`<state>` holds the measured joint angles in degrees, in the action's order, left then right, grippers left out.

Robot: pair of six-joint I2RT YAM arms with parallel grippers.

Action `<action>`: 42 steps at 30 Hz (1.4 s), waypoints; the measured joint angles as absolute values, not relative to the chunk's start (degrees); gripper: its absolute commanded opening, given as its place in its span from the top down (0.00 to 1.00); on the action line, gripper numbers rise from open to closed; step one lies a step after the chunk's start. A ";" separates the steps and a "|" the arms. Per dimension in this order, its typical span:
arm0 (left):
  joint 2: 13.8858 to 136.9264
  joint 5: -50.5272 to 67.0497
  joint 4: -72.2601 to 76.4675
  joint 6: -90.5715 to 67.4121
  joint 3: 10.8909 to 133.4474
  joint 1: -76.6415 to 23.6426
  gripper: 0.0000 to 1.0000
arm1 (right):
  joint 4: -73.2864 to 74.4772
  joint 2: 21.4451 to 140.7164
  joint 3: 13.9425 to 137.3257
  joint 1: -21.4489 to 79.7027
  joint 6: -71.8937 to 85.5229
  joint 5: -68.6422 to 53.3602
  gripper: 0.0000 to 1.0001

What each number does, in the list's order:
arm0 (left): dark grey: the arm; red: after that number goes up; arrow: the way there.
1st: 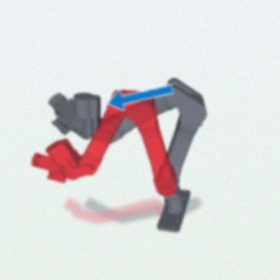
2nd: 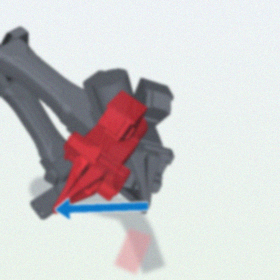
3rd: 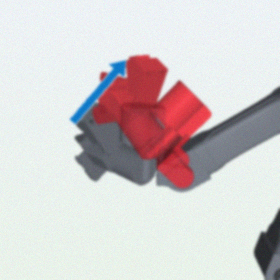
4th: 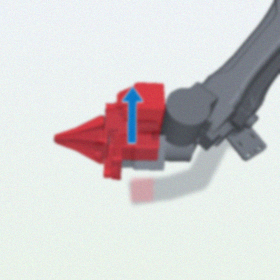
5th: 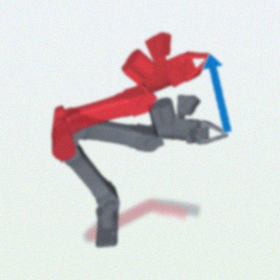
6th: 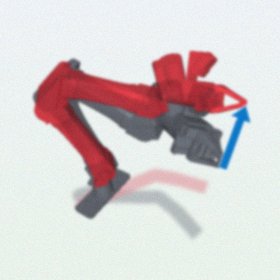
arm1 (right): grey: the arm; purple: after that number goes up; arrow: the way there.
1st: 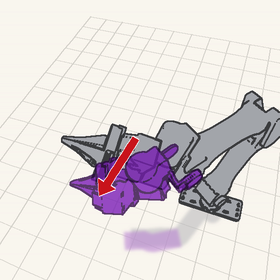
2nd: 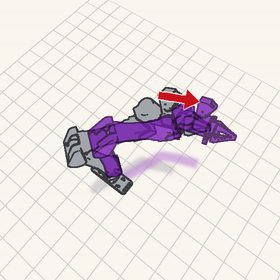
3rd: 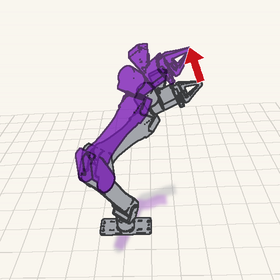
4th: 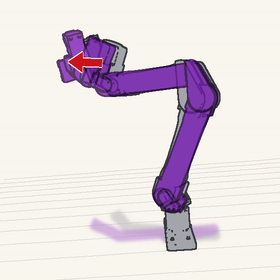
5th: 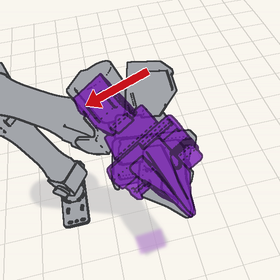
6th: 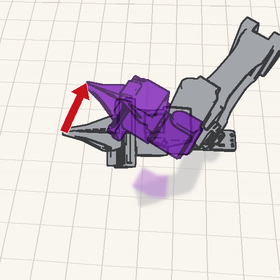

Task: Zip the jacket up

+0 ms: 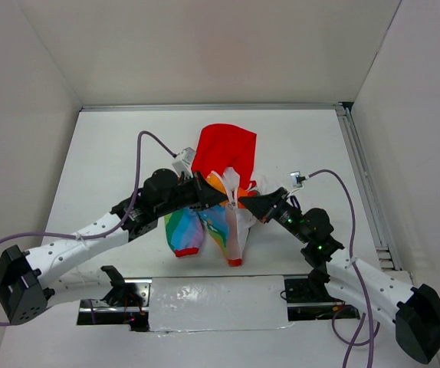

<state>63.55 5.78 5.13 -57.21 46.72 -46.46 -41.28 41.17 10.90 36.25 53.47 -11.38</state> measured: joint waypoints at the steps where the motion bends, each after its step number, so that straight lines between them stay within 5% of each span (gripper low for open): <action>1: 63.51 5.80 5.15 -57.19 46.72 -46.46 1.00 | -41.28 41.17 10.92 36.27 53.47 -11.38 1.00; 42: 63.53 4.84 5.15 -56.99 46.70 -46.76 1.00 | -41.25 42.17 12.05 36.25 53.52 -11.77 1.00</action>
